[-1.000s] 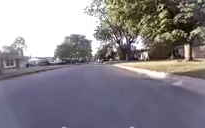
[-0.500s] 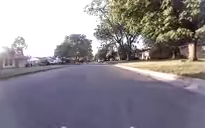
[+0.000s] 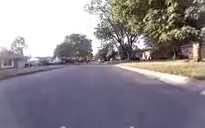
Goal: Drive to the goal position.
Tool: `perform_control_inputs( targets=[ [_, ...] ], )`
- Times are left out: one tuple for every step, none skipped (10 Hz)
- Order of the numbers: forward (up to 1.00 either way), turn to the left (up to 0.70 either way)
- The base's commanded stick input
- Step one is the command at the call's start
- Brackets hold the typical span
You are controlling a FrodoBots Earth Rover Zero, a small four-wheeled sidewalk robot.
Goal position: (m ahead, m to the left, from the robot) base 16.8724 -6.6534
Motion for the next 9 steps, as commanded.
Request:
perform_control_inputs(
  targets=[
    [1.0, 0.02],
    [1.0, 0.02],
    [1.0, 0.02],
    [1.0, 0.02],
    [1.0, 0.02],
    [1.0, 0.02],
    [1.0, 0.02],
    [1.0, 0.02],
    [1.0, 0.02]
  ],
)
